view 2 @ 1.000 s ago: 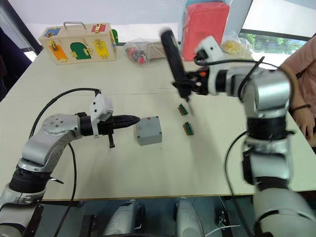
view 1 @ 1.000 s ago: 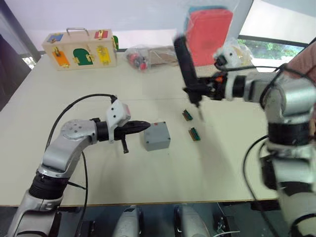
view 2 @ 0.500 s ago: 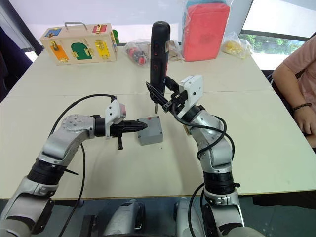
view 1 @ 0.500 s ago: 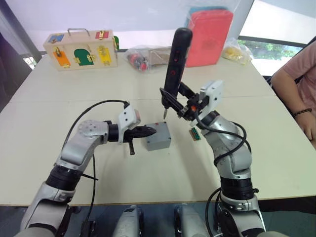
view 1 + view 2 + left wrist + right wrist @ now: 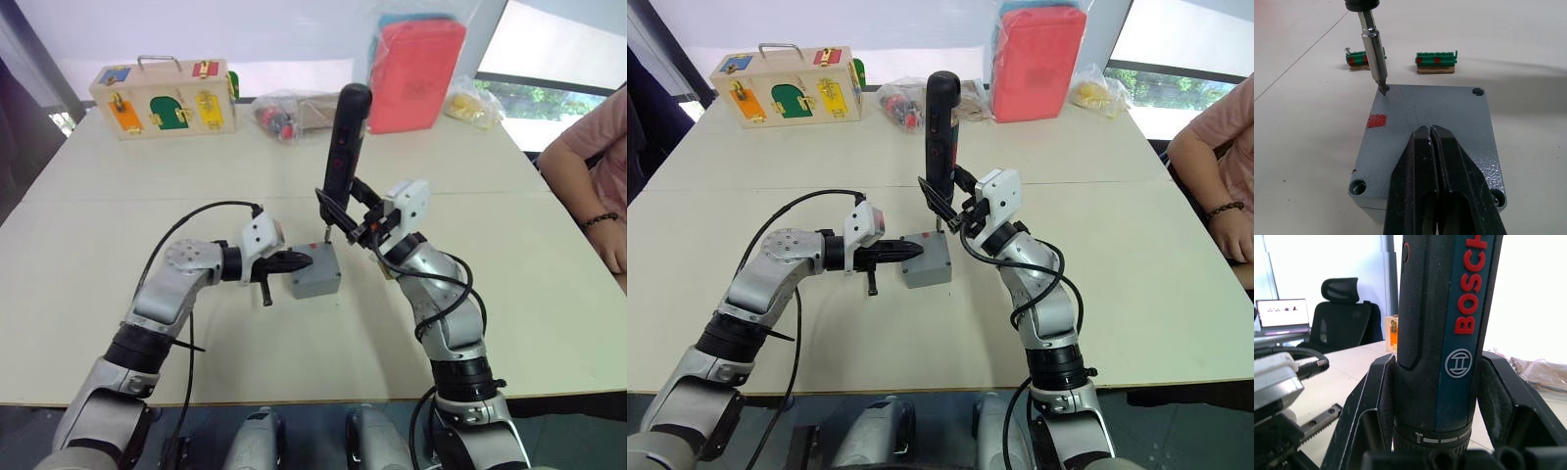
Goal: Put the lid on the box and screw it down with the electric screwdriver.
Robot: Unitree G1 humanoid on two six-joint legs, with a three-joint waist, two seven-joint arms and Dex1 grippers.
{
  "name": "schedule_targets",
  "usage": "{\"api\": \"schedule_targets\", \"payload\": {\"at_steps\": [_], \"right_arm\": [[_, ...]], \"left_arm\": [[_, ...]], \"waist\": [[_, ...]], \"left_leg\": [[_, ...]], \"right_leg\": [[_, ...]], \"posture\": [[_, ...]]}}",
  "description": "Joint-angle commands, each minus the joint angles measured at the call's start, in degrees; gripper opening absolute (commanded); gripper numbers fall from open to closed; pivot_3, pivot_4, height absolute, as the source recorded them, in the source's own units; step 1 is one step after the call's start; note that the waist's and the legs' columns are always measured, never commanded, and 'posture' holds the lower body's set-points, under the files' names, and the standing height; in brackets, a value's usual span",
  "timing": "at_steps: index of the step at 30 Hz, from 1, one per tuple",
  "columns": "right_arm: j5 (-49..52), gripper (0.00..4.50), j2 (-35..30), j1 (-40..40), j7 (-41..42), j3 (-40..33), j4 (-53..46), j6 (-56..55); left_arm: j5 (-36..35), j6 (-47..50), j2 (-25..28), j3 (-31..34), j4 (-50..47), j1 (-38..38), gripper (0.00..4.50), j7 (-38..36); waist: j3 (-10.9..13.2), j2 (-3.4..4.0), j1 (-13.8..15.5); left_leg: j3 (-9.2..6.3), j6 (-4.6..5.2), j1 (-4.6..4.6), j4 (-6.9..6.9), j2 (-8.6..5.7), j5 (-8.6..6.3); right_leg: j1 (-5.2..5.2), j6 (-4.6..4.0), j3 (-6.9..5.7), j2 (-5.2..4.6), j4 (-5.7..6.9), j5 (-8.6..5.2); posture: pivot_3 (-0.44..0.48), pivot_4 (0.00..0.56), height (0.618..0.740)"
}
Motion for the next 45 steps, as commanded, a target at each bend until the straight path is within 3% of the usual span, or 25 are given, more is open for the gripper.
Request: {"api": "schedule_targets", "payload": {"at_steps": [1, 8, 18, 25, 30, 45], "right_arm": [[0.1, 1.85, -0.6, -0.1, 0.2, 0.3, -0.7, -2.3], [-0.2, 1.85, -2.5, -0.4, 0.6, 0.4, 0.4, -3.2], [0.9, 1.85, -3.6, 1.5, 1.7, 3.6, 0.5, 4.0], [-0.7, 1.85, -2.7, 2.8, -2.2, 5.6, 1.1, 11.9], [-1.8, 1.85, -3.0, 3.8, -3.7, 6.6, 1.5, 14.4], [-3.8, 1.85, -3.7, 4.4, -7.3, 7.7, 2.6, 18.3]], "left_arm": [[0.6, -0.1, 0.1, 0.1, -0.3, -0.2, 0.00, -0.2], [0.9, -0.2, 0.1, 0.1, 0.0, -0.2, 0.00, -0.4], [2.2, -1.4, -0.3, -0.7, 2.1, -0.7, 0.00, -0.4], [3.0, -1.7, -0.6, -1.1, 2.5, 0.1, 0.00, -0.2], [3.6, -1.8, -0.8, -1.4, 2.5, 0.6, 0.00, -0.2], [5.1, -2.9, -1.0, -1.7, 4.1, 1.0, 0.00, -1.0]], "waist": [[0.0, 0.00, 0.0], [0.0, 0.00, 0.0], [-0.1, -0.03, 0.0], [-1.0, -0.03, 0.0], [-1.2, -0.10, -0.1], [-2.3, -0.10, 0.0]], "left_leg": [[-0.01, 0.00, 0.00, 0.00, 0.00, 0.00], [0.00, 0.00, 0.01, 0.00, 0.00, 0.00], [-0.02, 0.00, 0.13, 0.00, 0.00, 0.00], [-0.02, 0.01, 0.24, -0.02, 0.01, -0.01], [-0.03, 0.15, 1.15, -0.22, 0.03, -0.09], [-0.06, 0.21, 1.16, -0.23, 0.06, -0.13]], "right_leg": [[0.00, 0.00, 0.00, 0.00, 0.00, 0.00], [0.01, 0.00, 0.00, 0.00, 0.00, 0.00], [0.15, 0.00, 0.00, 0.01, 0.01, 0.00], [0.27, -0.01, 0.00, 0.01, -0.02, -0.01], [1.21, -0.03, -0.02, 0.03, -0.27, -0.10], [1.22, -0.05, -0.02, 0.04, -0.26, -0.14]], "posture": [[0.000, 0.150, 0.730], [0.000, 0.150, 0.730], [0.000, 0.150, 0.730], [0.000, 0.150, 0.730], [0.000, 0.150, 0.730], [0.000, 0.150, 0.730]]}}
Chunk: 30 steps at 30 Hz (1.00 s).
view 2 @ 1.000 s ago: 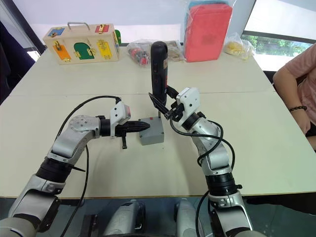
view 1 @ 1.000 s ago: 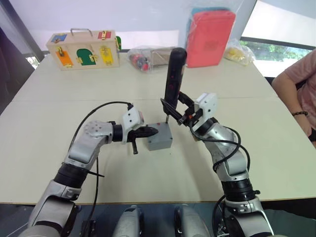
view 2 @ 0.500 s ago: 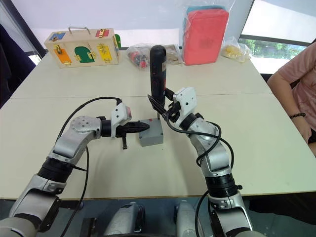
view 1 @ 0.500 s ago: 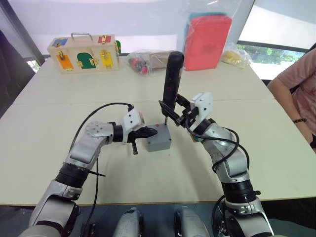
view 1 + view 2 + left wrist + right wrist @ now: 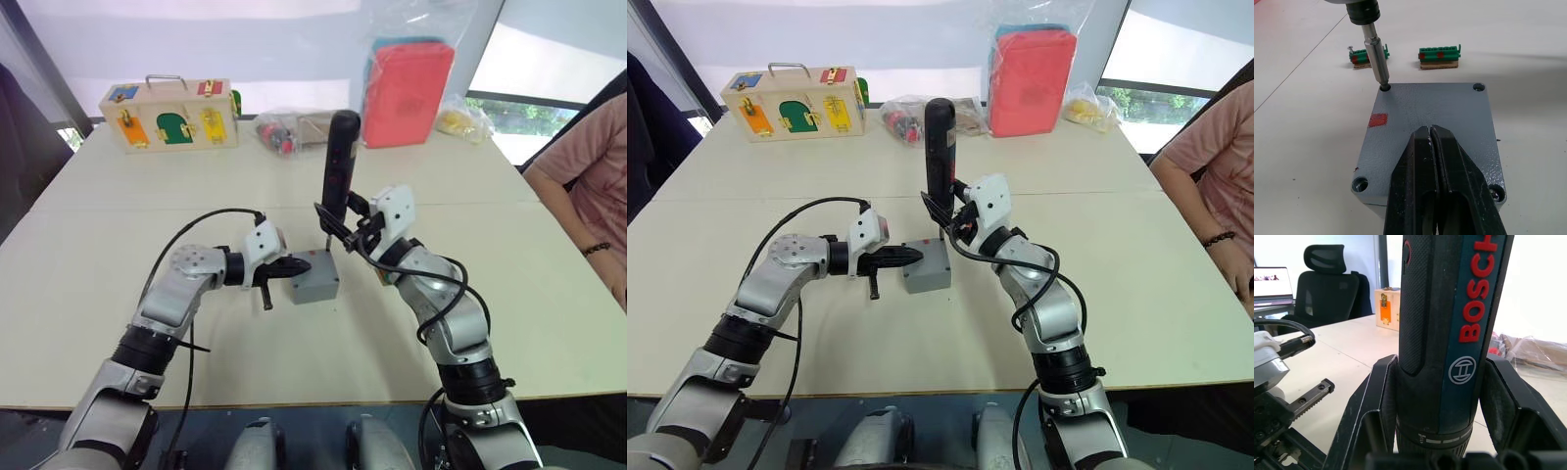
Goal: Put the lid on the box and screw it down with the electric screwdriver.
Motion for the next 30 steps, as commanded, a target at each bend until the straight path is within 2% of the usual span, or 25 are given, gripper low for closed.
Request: {"api": "schedule_targets", "payload": {"at_steps": [1, 14, 20, 23, 27, 30], "right_arm": [[-1.9, 1.85, -0.7, 3.4, -0.5, 3.0, 5.1, 6.6], [-0.2, 1.85, -0.4, 1.6, -0.6, 1.2, 1.6, 4.2], [7.9, 1.85, 2.4, -4.9, -3.7, -6.9, -7.4, 4.8], [16.4, 1.85, 4.3, -10.1, -8.7, -14.4, -11.5, 8.6], [28.5, 1.85, -2.3, -18.9, -14.6, -24.8, -14.4, 20.8], [32.6, 1.85, -11.8, -22.0, -17.6, -28.0, -12.3, 36.0]], "left_arm": [[0.9, -0.2, -0.1, -1.0, 0.2, 0.6, 0.00, -0.4], [0.9, 0.0, 0.0, -0.7, -0.1, 0.4, 0.00, -0.9], [-1.2, 1.7, 0.7, 0.7, -4.0, 0.2, 0.00, -1.8], [-2.6, 3.1, 1.0, 1.6, -6.6, 0.1, 0.00, -1.9], [-6.5, 6.5, 1.7, 4.4, -12.4, -1.3, 0.00, -1.8], [-8.7, 8.6, 3.0, 6.1, -16.0, -2.0, 0.00, -1.8]], "waist": [[-0.2, 0.01, 0.1], [-0.3, -0.03, 0.1], [0.0, 0.13, 0.1], [0.4, 0.21, 0.1], [1.0, 0.36, 0.2], [1.0, 0.35, 0.2]], "left_leg": [[0.00, 0.00, 0.00, 0.00, 0.00, 0.00], [-0.01, 0.27, 0.76, -0.18, 0.21, -0.19], [-0.01, 0.33, 0.58, -0.18, 0.26, -0.22], [-0.01, 0.31, -0.22, -0.08, 0.26, -0.21], [-0.03, 0.03, -1.08, 0.10, 0.25, -0.03], [-0.03, -0.01, -1.26, 0.10, 0.25, -0.01]], "right_leg": [[0.01, 0.00, 0.00, 0.00, 0.00, 0.00], [0.73, -0.13, -0.02, -0.01, -0.15, -0.24], [0.55, -0.13, -0.02, -0.01, -0.13, -0.25], [-0.30, -0.12, -0.02, -0.01, 0.09, -0.22], [-1.13, -0.10, -0.02, -0.05, 0.29, -0.16], [-1.29, -0.09, -0.05, -0.08, 0.22, -0.14]], "posture": [[0.000, 0.150, 0.730], [0.000, 0.150, 0.730], [0.000, 0.150, 0.730], [0.000, 0.150, 0.730], [0.000, 0.150, 0.730], [0.000, 0.150, 0.730]]}}
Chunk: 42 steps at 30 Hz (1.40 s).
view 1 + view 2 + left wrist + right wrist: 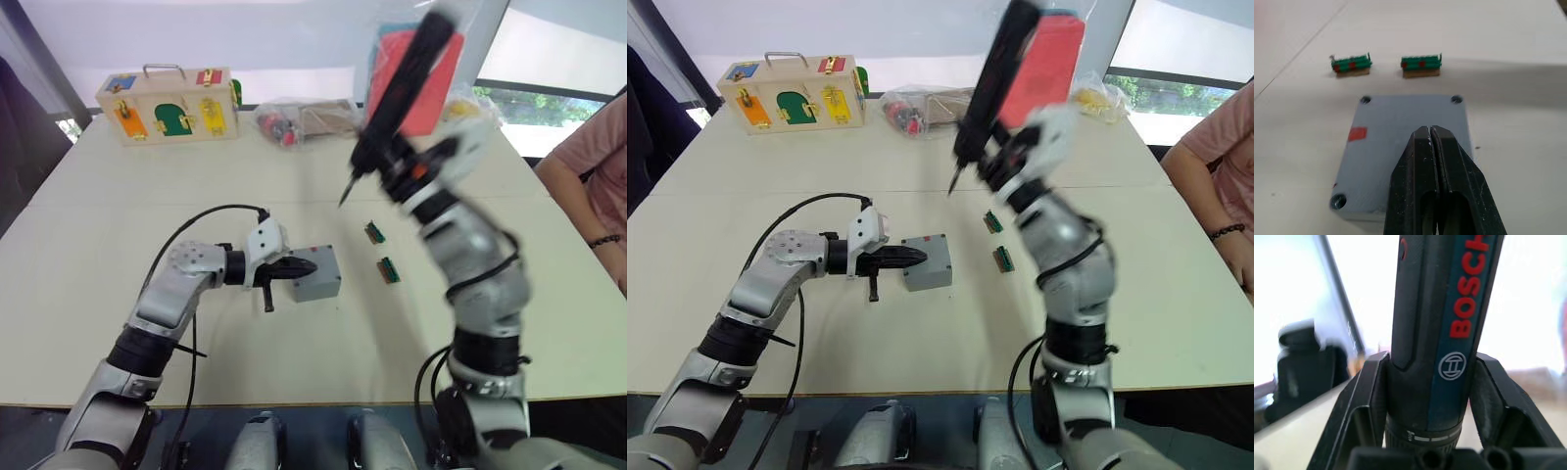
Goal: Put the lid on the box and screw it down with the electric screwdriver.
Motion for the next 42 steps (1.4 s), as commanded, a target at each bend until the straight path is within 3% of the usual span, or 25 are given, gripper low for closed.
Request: {"api": "schedule_targets", "payload": {"at_steps": [1, 7, 11, 26, 27, 29, 30, 34, 42], "right_arm": [[6.9, 1.85, -10.1, -2.6, -2.8, -3.9, 0.1, 17.8], [8.7, 1.85, -26.6, -7.5, -0.1, -2.0, 13.4, 45.8], [6.6, 1.85, -33.3, -8.9, 3.1, 6.5, 24.0, 50.2], [-9.9, 1.85, -30.5, -11.3, 12.7, 23.2, 50.9, 40.1], [-10.2, 1.85, -30.0, -11.1, 13.5, 23.6, 50.9, 39.8], [-10.6, 2.86, -29.1, -11.1, 14.3, 23.1, 51.0, 40.4], [-10.8, 2.94, -28.9, -11.0, 15.0, 23.0, 50.7, 40.3], [-10.8, 4.31, -29.1, -10.4, 16.6, 22.1, 44.5, 41.4], [-10.1, 4.41, -34.6, -11.2, 23.5, 21.2, 21.8, 33.3]], "left_arm": [[-3.9, 2.5, 2.0, 3.7, -6.4, -2.1, 0.00, -0.1], [-8.6, 5.7, 6.1, 7.7, -11.1, -2.3, 0.00, -0.9], [-10.1, 6.0, 8.5, 9.0, -13.0, -0.7, 0.00, -1.2], [-11.8, 9.2, 10.7, 10.1, -18.0, 2.1, 0.00, 2.3], [-11.7, 9.4, 11.2, 10.5, -18.3, 2.7, 0.00, 2.5], [-12.0, 10.3, 12.2, 11.1, -19.1, 3.7, 0.00, 2.7], [-12.2, 10.8, 12.5, 11.1, -19.5, 3.9, 0.00, 2.9], [-12.6, 10.9, 15.2, 12.5, -19.7, 6.4, 0.00, 2.4], [-10.9, 9.6, 19.5, 16.6, -16.9, 13.8, 0.00, 3.4]], "waist": [[0.0, -0.01, -0.1], [0.3, 0.10, -0.3], [0.6, 0.29, -0.3], [0.8, 0.16, -0.4], [0.8, 0.12, -0.5], [0.8, 0.06, -0.6], [0.8, 0.05, -0.6], [0.8, -0.04, -0.5], [1.0, 0.14, -0.5]], "left_leg": [[0.01, 0.01, 0.00, -0.02, -0.01, 0.00], [0.09, 0.05, 0.11, -0.03, 0.02, 0.00], [0.14, 0.05, 0.10, -0.08, -0.03, 0.00], [0.23, 0.05, 0.05, -0.04, -0.06, 0.00], [0.22, 0.05, 0.05, -0.04, -0.05, 0.00], [0.22, 0.05, 0.09, 0.02, -0.04, 0.00], [0.22, 0.05, 0.10, 0.02, -0.04, 0.00], [0.19, 0.05, 0.18, 0.03, -0.02, 0.00], [0.19, 0.05, 0.04, -0.03, 0.00, 0.00]], "right_leg": [[0.01, 0.00, 0.00, 0.00, -0.04, 0.00], [0.11, -0.08, 0.02, 0.08, -0.06, 0.05], [0.03, -0.09, 0.03, 0.15, -0.08, 0.04], [0.02, -0.04, 0.06, 0.16, -0.12, 0.07], [0.02, -0.03, 0.06, 0.19, -0.12, 0.07], [0.06, -0.04, 0.06, 0.21, -0.12, 0.12], [0.07, -0.03, 0.06, 0.21, -0.12, 0.14], [0.18, -0.03, 0.06, 0.25, -0.12, 0.15], [-0.04, -0.03, 0.06, 0.23, -0.13, 0.15]], "posture": [[0.000, 0.150, 0.730], [0.000, 0.150, 0.730], [0.000, 0.150, 0.730], [0.000, 0.150, 0.730], [0.000, 0.150, 0.730], [0.000, 0.150, 0.730], [0.000, 0.150, 0.730], [0.000, 0.150, 0.730], [0.000, 0.150, 0.730]]}}
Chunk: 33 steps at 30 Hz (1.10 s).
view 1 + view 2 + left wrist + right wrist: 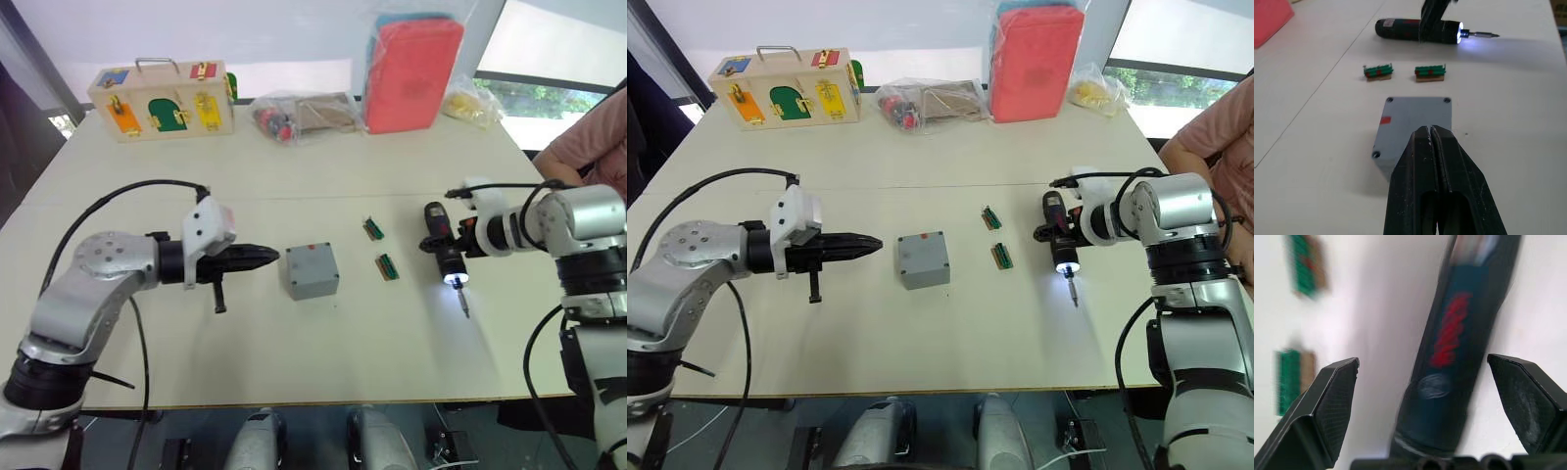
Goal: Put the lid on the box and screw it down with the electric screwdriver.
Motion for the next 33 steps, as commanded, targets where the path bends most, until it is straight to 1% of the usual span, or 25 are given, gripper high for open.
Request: {"api": "schedule_targets", "payload": {"at_steps": [1, 2, 5, 8, 10, 11, 12, 13, 14, 15, 18, 23, 27, 33], "right_arm": [[1.4, 4.41, -0.2, -2.5, 2.4, -3.3, -9.7, -2.9], [2.4, 4.41, 0.1, -2.0, 3.8, -3.9, -11.4, -3.3], [6.5, 4.41, 4.3, 2.1, 5.6, -6.0, -18.8, -4.2], [7.9, 3.75, 9.7, 7.4, 4.4, -6.1, -24.9, -6.5], [7.1, 3.12, 12.2, 10.7, 3.3, -4.8, -27.3, -8.3], [5.9, 2.65, 13.4, 12.7, 2.4, -3.6, -27.8, -9.8], [4.7, 2.36, 14.1, 14.7, 2.0, -2.1, -28.5, -11.4], [4.0, 1.84, 14.7, 16.2, 1.6, -1.2, -29.1, -12.6], [3.4, 1.52, 15.3, 17.6, 1.2, -0.5, -29.6, -13.6], [2.6, 1.06, 15.7, 19.1, 1.0, 0.8, -30.3, -15.0], [-0.7, 0.04, 16.6, 21.4, -0.1, 3.9, -30.2, -19.1], [-4.0, 0.04, 17.5, 23.4, -0.8, 6.6, -29.5, -22.8], [-5.0, 0.04, 19.4, 25.4, -1.4, 7.9, -29.9, -22.9], [-5.8, 0.04, 20.2, 27.0, -1.7, 8.5, -31.1, -22.0]], "left_arm": [[1.4, -2.4, 2.6, 3.4, 1.3, 3.7, 0.00, -0.3], [2.0, -3.0, 2.6, 2.9, 1.5, 4.9, 0.00, -0.2], [3.8, -4.5, 1.1, 1.1, 3.3, 7.1, 0.00, 1.4], [5.5, -6.7, -1.0, -0.6, 5.5, 7.5, 0.00, 2.2], [6.8, -8.0, -2.6, -2.2, 7.2, 6.9, 0.00, 3.0], [7.6, -8.7, -3.8, -3.2, 8.0, 6.5, 0.00, 3.5], [8.4, -9.6, -4.8, -4.1, 8.8, 6.1, 0.00, 3.9], [9.0, -10.3, -5.5, -4.8, 9.5, 5.8, 0.00, 4.2], [9.5, -10.8, -6.5, -5.4, 10.2, 5.3, 0.00, 4.6], [10.1, -11.3, -7.5, -6.1, 11.0, 4.8, 0.00, 5.0], [12.1, -13.5, -10.0, -7.8, 13.8, 3.0, 0.00, 6.1], [14.8, -17.0, -12.9, -9.5, 18.9, 0.2, 0.00, 7.0], [16.8, -20.0, -16.2, -10.7, 24.1, -3.3, 0.00, 8.0], [18.2, -23.0, -20.1, -12.0, 31.1, -8.4, 0.00, 7.9]], "waist": [[0.0, -0.02, -0.1], [0.0, -0.02, -0.1], [0.0, -0.07, 0.2], [0.0, -0.18, 0.4], [0.0, -0.20, 0.5], [0.0, -0.20, 0.6], [0.0, -0.21, 0.6], [0.0, -0.23, 0.6], [0.0, -0.25, 0.5], [0.0, -0.25, 0.4], [0.0, -0.25, 0.3], [0.0, -0.25, 0.2], [0.0, -0.26, 0.4], [0.0, -0.26, 0.3]], "left_leg": [[-0.01, 0.00, 0.01, 0.00, 0.01, 0.00], [0.00, 0.00, 0.03, 0.00, 0.02, 0.00], [-0.01, 0.00, 0.04, 0.00, 0.05, 0.00], [-0.07, 0.00, 0.04, 0.01, 0.10, 0.00], [-0.06, 0.00, 0.03, 0.04, 0.10, 0.00], [-0.06, 0.00, 0.01, 0.06, 0.08, 0.00], [-0.06, 0.00, 0.01, 0.08, 0.04, 0.00], [-0.05, 0.00, 0.00, 0.11, 0.00, 0.00], [-0.04, 0.00, 0.00, 0.12, -0.01, 0.00], [-0.04, -0.01, 0.00, 0.13, -0.03, 0.00], [-0.04, -0.01, 0.03, 0.12, -0.09, 0.00], [-0.06, -0.01, 0.05, 0.10, -0.06, 0.00], [-0.06, -0.01, 0.04, 0.12, -0.07, 0.01], [-0.06, -0.02, 0.04, 0.13, -0.10, 0.01]], "right_leg": [[0.00, 0.00, -0.01, 0.01, 0.01, 0.00], [0.00, 0.00, -0.01, 0.02, 0.02, 0.00], [0.02, 0.00, -0.02, 0.02, 0.04, 0.00], [0.08, -0.01, -0.04, 0.00, 0.03, 0.00], [0.10, 0.00, -0.05, -0.09, 0.05, 0.01], [0.10, 0.00, -0.05, -0.11, 0.04, 0.01], [0.11, 0.01, -0.05, -0.15, 0.05, 0.01], [0.13, 0.06, -0.04, -0.19, 0.04, 0.04], [0.14, 0.07, -0.04, -0.19, 0.03, 0.05], [0.15, 0.07, -0.03, -0.20, 0.03, 0.05], [0.14, 0.08, -0.03, -0.16, 0.05, 0.06], [0.12, 0.08, -0.04, -0.06, 0.06, 0.06], [0.12, 0.08, -0.04, -0.07, 0.06, 0.06], [0.13, 0.09, -0.05, -0.09, 0.08, 0.06]], "posture": [[0.000, 0.150, 0.730], [0.000, 0.150, 0.730], [0.000, 0.150, 0.730], [0.000, 0.150, 0.730], [0.000, 0.150, 0.730], [0.000, 0.150, 0.730], [0.000, 0.150, 0.730], [0.000, 0.150, 0.730], [0.000, 0.150, 0.730], [0.000, 0.150, 0.730], [0.000, 0.150, 0.730], [0.000, 0.150, 0.730], [0.000, 0.150, 0.730], [0.000, 0.150, 0.730]]}}
